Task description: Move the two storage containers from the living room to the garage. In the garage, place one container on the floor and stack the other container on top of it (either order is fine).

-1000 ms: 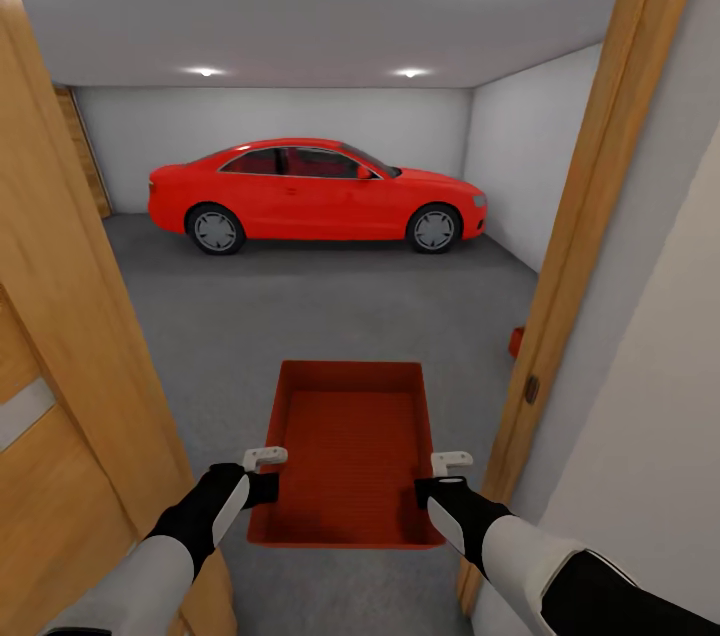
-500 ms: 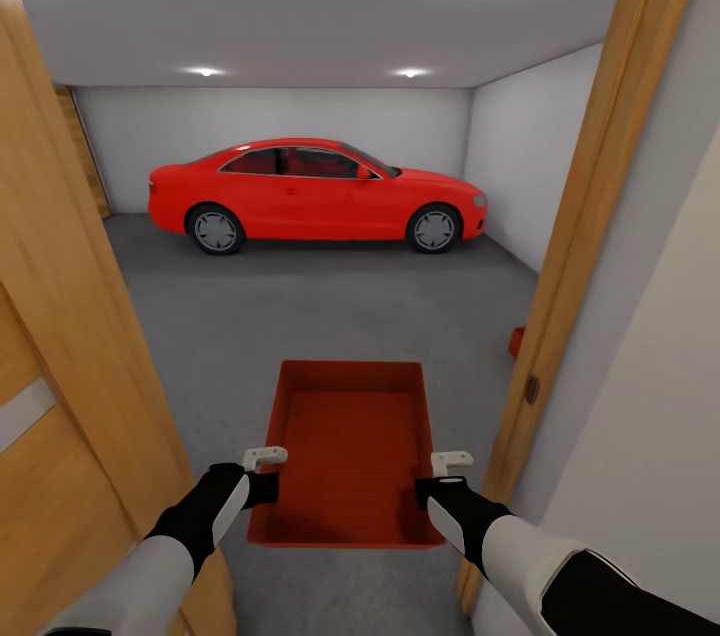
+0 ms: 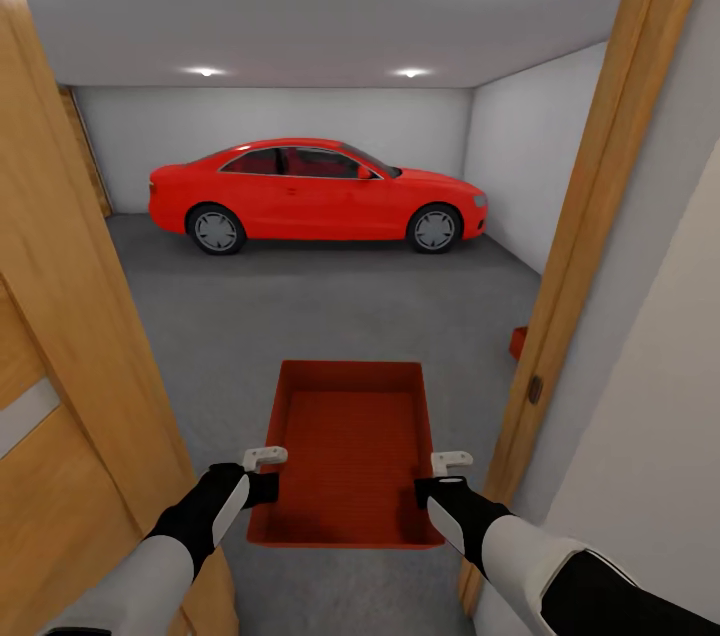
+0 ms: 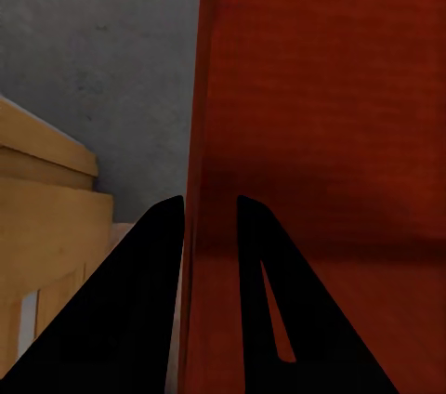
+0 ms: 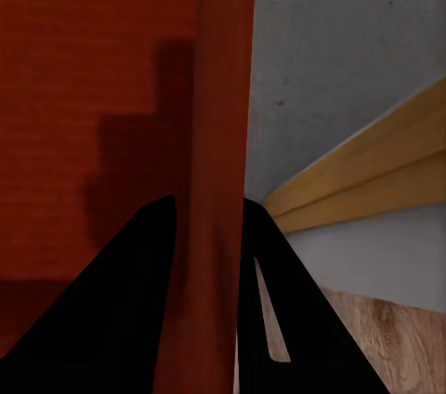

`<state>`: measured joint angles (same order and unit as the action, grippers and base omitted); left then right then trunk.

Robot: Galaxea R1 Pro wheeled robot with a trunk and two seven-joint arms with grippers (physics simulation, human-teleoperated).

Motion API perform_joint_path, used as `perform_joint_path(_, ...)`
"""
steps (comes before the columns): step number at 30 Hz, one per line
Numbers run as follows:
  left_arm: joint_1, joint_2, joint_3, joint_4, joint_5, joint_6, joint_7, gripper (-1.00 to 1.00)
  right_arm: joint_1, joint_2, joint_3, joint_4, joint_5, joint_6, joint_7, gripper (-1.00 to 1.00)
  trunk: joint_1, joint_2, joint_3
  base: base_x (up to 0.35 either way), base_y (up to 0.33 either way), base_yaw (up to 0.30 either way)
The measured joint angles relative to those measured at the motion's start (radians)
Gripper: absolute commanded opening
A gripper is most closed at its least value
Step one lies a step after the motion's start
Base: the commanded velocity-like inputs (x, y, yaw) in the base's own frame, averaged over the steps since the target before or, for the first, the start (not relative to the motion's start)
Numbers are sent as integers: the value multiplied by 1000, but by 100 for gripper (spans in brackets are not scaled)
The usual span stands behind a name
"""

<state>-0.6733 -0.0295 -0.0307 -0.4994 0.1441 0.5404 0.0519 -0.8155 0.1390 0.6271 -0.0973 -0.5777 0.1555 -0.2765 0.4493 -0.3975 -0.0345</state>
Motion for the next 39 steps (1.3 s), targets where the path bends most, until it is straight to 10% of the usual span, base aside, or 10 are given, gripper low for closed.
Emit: perform_joint_path(39, 0, 0, 2, 3, -2, 0, -1, -100, 0, 1, 3, 1, -4, 0, -1, -100, 0, 0, 0, 182, 7, 0)
